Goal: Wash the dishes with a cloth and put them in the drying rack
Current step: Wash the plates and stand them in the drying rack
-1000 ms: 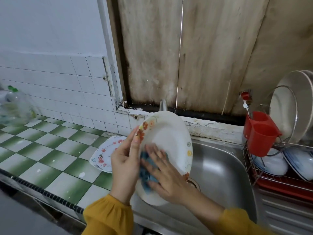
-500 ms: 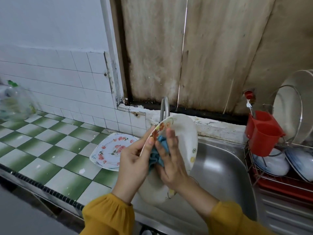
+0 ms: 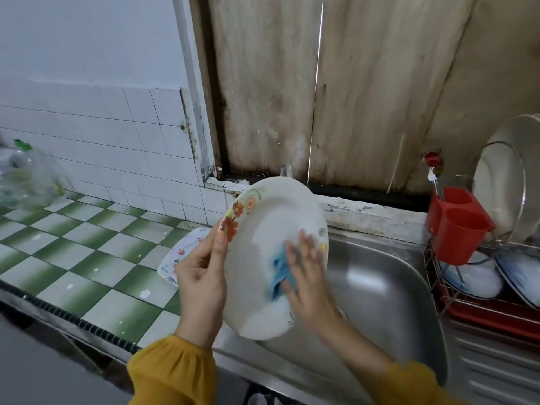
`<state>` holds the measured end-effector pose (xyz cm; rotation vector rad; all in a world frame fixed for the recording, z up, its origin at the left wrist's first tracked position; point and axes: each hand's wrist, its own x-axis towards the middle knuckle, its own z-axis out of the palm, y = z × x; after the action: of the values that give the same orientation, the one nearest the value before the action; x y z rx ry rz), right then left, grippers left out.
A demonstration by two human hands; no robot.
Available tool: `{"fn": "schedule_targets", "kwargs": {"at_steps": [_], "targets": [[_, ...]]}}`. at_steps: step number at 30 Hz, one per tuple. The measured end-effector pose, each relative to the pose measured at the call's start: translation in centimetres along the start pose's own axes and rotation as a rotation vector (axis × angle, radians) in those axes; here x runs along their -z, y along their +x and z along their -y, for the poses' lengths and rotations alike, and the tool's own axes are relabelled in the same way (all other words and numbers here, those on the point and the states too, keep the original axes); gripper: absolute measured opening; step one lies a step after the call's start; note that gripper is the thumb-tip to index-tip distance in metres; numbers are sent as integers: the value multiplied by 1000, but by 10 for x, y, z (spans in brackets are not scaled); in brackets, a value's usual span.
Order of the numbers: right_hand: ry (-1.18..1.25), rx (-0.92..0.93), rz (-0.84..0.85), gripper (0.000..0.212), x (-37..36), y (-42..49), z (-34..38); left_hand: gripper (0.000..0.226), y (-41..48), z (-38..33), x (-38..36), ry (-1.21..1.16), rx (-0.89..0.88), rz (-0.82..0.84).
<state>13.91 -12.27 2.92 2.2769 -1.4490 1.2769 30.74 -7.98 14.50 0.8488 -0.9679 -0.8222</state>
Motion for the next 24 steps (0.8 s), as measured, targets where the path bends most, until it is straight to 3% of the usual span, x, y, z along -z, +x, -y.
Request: {"fn": "schedule_targets", "kwargs": {"at_steps": [3, 5, 7, 8, 10, 13, 15, 17, 21, 22, 24], "targets": [[78, -409, -182, 69, 13, 33, -18, 19, -14, -2, -5, 52, 4, 94], [140, -468, -378, 67, 24, 59, -7, 17, -25, 0, -12, 73, -21, 147], [264, -445, -484, 66, 31, 73, 17, 16, -32, 2, -18, 138, -84, 215], [341, -393, -454, 66, 33, 71, 34, 17, -35, 1, -21, 176, -121, 239], [437, -153, -247, 65, 27, 49, 63, 13, -35, 0, -22, 153, -124, 209], [182, 236, 68, 61, 12, -3, 52, 22, -20, -5, -10, 32, -64, 45], [47, 195, 76, 59, 9, -11, 19, 28, -12, -7, 1, 8, -55, 4], [13, 13, 5, 59, 14, 4, -9, 30, -11, -7, 6, 6, -37, -10], [98, -322, -295, 62, 39, 68, -3, 31, -22, -6, -2, 33, -46, 47], [159, -334, -361, 60, 42, 80, 11, 31, -25, -5, -6, 42, -62, 78], [248, -169, -395, 58, 41, 90, 34, 30, -28, -6, -14, 61, -98, 136]]}}
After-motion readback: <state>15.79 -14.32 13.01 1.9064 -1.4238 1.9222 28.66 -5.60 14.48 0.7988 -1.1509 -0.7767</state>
